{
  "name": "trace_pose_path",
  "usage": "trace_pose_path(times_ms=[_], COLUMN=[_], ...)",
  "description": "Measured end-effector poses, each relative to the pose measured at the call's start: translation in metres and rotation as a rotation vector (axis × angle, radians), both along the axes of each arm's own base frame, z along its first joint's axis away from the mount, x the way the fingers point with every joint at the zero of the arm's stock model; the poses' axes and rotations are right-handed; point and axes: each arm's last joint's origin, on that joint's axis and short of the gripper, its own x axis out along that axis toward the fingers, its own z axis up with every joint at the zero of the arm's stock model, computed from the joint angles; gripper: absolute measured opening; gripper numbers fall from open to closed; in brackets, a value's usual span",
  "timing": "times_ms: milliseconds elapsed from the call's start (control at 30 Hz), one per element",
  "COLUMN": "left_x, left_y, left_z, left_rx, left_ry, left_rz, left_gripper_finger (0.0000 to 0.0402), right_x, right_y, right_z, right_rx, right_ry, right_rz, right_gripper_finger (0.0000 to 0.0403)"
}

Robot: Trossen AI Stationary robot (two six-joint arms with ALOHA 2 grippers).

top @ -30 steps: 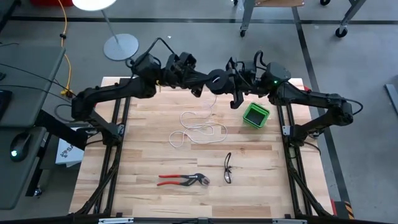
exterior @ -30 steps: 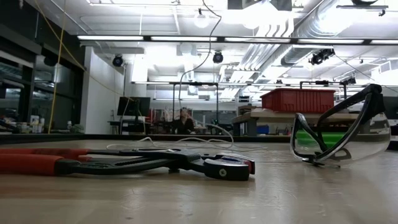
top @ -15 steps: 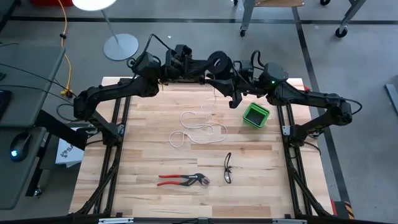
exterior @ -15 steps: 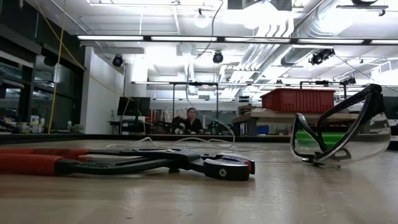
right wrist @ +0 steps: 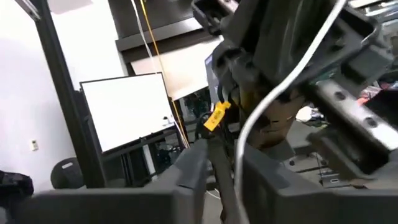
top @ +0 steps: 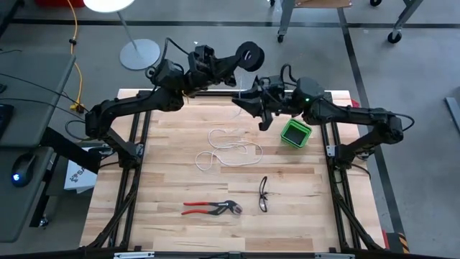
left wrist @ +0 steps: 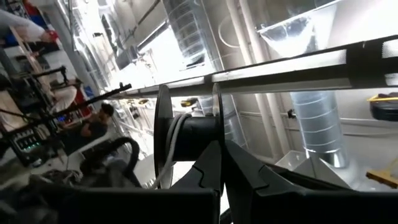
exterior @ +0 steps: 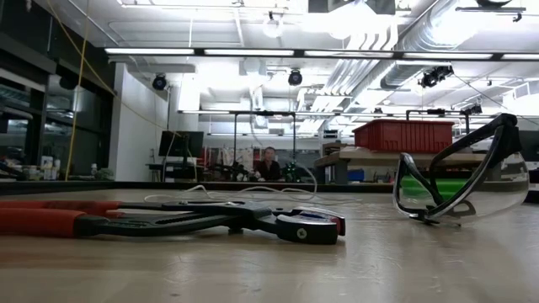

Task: Coil cords
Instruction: Coil the wire into the spool

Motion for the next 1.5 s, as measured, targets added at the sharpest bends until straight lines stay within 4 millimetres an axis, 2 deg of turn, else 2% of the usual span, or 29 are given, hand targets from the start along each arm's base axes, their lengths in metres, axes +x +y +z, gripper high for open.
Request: trace_pose_path(times_ms=[67, 133, 267, 400, 567, 700, 933, 1067, 1233, 1367, 1500], left_x=[0.000, -0.001, -0.008, -0.016, -0.029, -0.039, -0.051, -0.059, -0.074, -0.085, -0.093], left_y=[0.000, 0.004, 0.015, 0.025, 0.027, 0.025, 0.012, 0.006, 0.001, -0.003, -0.007], left_z=[0.000, 0.001, 0.003, 0.007, 0.015, 0.021, 0.029, 0.033, 0.037, 0.039, 0.037], left_rx=[0.010, 0.024, 0.050, 0.076, 0.102, 0.115, 0.156, 0.176, 0.190, 0.191, 0.184], left_ry=[0.000, -0.010, -0.042, -0.042, -0.040, 0.005, 0.071, 0.101, 0.198, 0.250, 0.318], left_rz=[0.025, 0.063, 0.093, 0.021, -0.012, -0.014, -0.017, -0.028, -0.008, 0.013, 0.017], left_gripper_finger=[0.0000, 0.0000, 0.0000, 0.0000, 0.0000, 0.0000, 0.0000, 0.0000, 0.0000, 0.0000, 0.0000], right_x=[0.003, 0.003, 0.003, -0.003, -0.009, -0.012, -0.012, -0.012, -0.012, -0.012, -0.012], right_y=[0.004, 0.008, 0.014, 0.016, 0.017, 0.017, 0.016, 0.017, 0.019, 0.020, 0.020], right_z=[-0.002, -0.002, -0.001, 0.004, 0.007, 0.009, 0.009, 0.008, 0.008, 0.008, 0.008], right_rx=[0.000, 0.000, 0.000, -0.002, -0.002, -0.008, 0.004, 0.003, 0.025, 0.023, 0.010], right_ry=[0.001, 0.000, 0.001, -0.008, 0.002, 0.007, 0.009, 0.009, 0.017, 0.020, 0.018], right_rz=[0.008, 0.020, 0.039, 0.045, 0.048, 0.046, 0.030, 0.036, 0.132, 0.158, 0.172], right_gripper_finger=[0.0027, 0.0010, 0.0028, 0.0034, 0.0035, 0.0049, 0.0114, 0.0123, 0.0123, 0.0103, 0.0023])
